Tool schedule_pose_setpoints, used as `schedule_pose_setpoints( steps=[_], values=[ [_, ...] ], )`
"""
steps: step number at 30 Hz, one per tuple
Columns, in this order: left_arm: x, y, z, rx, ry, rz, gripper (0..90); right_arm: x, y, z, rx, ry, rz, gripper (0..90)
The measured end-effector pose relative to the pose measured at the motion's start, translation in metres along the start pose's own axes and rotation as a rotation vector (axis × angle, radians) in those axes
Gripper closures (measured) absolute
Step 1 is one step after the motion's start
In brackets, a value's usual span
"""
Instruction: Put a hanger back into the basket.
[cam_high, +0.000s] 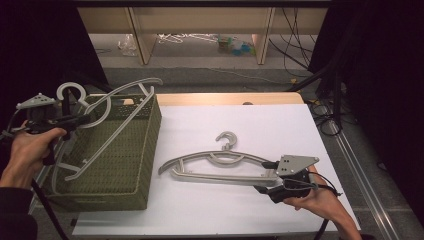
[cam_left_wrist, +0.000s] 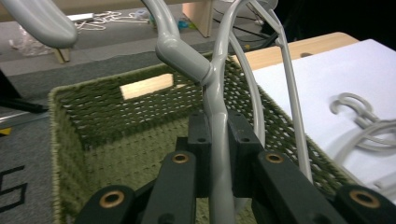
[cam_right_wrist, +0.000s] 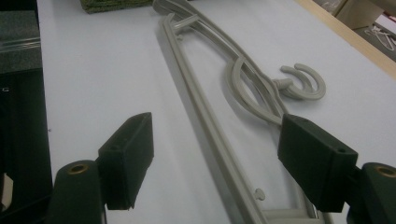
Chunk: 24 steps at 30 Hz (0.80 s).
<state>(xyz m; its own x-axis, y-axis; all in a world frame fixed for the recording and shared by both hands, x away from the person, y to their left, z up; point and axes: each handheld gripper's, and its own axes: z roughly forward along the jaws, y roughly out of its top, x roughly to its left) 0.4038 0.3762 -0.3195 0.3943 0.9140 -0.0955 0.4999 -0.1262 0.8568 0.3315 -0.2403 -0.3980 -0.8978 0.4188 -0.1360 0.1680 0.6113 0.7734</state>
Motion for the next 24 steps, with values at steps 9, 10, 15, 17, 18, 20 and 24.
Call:
schedule_pose_setpoints(
  steps=[9,10,15,17,18,20,24],
  values=[
    [0.014,-0.002,0.007,0.018,0.026,0.04,81.6,0.0,0.0,0.0,0.003,0.004,0.002,27.8],
    [0.016,-0.003,0.008,0.02,0.03,0.046,81.6,0.0,0.0,0.0,0.002,0.004,0.003,27.8],
    [0.025,-0.007,0.008,0.032,0.051,0.072,81.6,-0.001,-0.001,0.0,0.004,0.006,0.004,27.8],
    [0.027,-0.009,0.009,0.041,0.052,0.078,81.6,-0.001,-0.001,0.001,0.005,0.006,0.003,27.8],
    [0.029,-0.011,0.01,0.049,0.059,0.089,81.6,-0.001,-0.001,0.001,0.006,0.005,0.002,27.9],
    [0.03,-0.012,0.01,0.057,0.065,0.101,81.6,-0.001,-0.001,0.001,0.005,0.005,0.002,27.8],
    [0.036,-0.02,0.013,0.061,0.078,0.096,81.6,-0.001,-0.001,0.001,0.004,0.007,0.005,27.8]
  ],
)
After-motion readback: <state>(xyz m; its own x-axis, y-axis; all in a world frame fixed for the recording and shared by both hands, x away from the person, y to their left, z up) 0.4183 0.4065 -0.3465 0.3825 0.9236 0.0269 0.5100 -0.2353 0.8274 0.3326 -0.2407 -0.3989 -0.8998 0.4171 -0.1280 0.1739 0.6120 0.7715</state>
